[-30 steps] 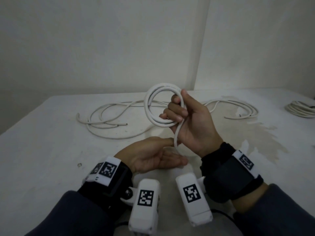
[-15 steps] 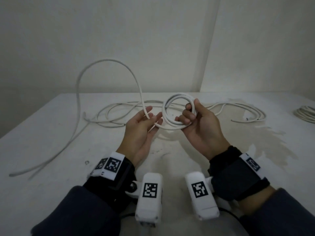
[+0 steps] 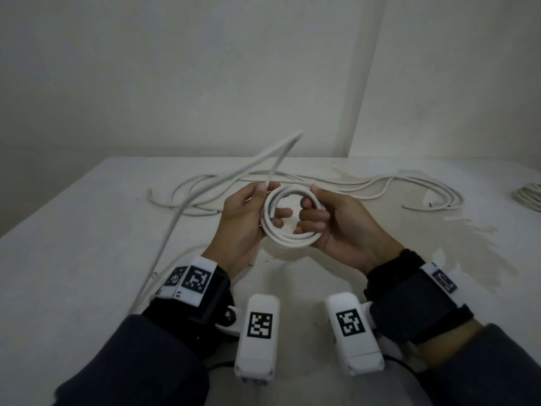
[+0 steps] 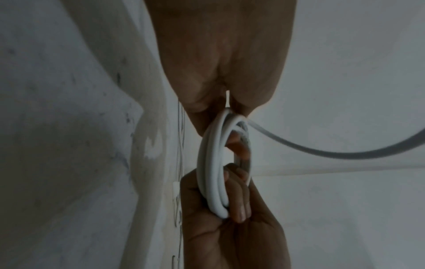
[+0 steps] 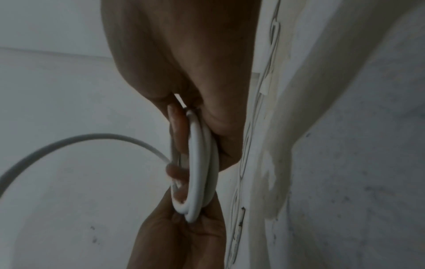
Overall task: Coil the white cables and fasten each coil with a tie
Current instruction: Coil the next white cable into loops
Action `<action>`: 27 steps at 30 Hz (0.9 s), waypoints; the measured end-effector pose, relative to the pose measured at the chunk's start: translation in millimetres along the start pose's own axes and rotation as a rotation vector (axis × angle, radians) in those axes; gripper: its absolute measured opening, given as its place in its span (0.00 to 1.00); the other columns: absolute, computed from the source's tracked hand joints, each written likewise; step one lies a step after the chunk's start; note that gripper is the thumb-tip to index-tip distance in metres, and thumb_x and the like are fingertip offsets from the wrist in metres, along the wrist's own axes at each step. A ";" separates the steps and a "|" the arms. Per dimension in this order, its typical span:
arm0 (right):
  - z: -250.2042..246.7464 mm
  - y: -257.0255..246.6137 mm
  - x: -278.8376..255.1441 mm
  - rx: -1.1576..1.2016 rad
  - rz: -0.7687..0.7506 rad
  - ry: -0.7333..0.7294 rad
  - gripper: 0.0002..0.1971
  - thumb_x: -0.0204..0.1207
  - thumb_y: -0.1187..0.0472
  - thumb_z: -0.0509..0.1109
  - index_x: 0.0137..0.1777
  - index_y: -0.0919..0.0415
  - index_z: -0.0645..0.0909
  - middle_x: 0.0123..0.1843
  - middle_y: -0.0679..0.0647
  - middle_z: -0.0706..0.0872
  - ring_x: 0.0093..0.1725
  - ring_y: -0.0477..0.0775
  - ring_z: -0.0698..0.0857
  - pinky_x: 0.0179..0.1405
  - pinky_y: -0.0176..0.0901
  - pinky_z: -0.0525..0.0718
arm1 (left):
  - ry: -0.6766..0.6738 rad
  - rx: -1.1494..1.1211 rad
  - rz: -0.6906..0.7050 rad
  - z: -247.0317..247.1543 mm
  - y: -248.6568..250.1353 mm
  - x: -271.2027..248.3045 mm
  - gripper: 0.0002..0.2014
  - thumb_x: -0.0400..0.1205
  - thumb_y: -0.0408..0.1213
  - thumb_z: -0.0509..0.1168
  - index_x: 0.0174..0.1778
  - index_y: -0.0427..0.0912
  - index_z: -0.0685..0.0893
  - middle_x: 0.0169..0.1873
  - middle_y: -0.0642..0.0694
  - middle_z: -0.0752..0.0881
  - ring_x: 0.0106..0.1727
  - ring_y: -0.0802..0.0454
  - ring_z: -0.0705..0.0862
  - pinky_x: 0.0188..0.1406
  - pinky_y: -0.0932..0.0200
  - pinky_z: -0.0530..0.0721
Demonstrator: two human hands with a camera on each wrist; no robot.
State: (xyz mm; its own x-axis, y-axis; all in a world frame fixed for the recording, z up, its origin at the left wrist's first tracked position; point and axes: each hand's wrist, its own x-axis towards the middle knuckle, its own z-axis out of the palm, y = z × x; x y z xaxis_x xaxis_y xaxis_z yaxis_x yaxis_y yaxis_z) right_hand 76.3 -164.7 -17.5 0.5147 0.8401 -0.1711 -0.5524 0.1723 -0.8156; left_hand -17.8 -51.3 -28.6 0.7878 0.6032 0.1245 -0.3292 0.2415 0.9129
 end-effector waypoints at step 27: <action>-14.0 -1.5 -1.7 -0.006 0.103 -0.058 0.32 0.76 0.35 0.60 0.58 0.64 0.84 0.43 0.64 0.85 0.40 0.61 0.86 0.53 0.58 0.83 | -0.121 0.249 -0.110 -3.6 -2.5 5.0 0.14 0.86 0.41 0.60 0.55 0.33 0.84 0.17 0.54 0.62 0.17 0.58 0.58 0.15 0.67 0.59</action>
State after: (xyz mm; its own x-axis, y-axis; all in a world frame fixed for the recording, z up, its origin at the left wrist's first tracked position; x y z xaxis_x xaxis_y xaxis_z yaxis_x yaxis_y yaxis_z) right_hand 85.4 -173.5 -23.7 0.4161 0.8818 -0.2222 -0.5968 0.0805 -0.7983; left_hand -15.0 -46.2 -31.7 0.8727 0.4856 0.0515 -0.1126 0.0975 0.9888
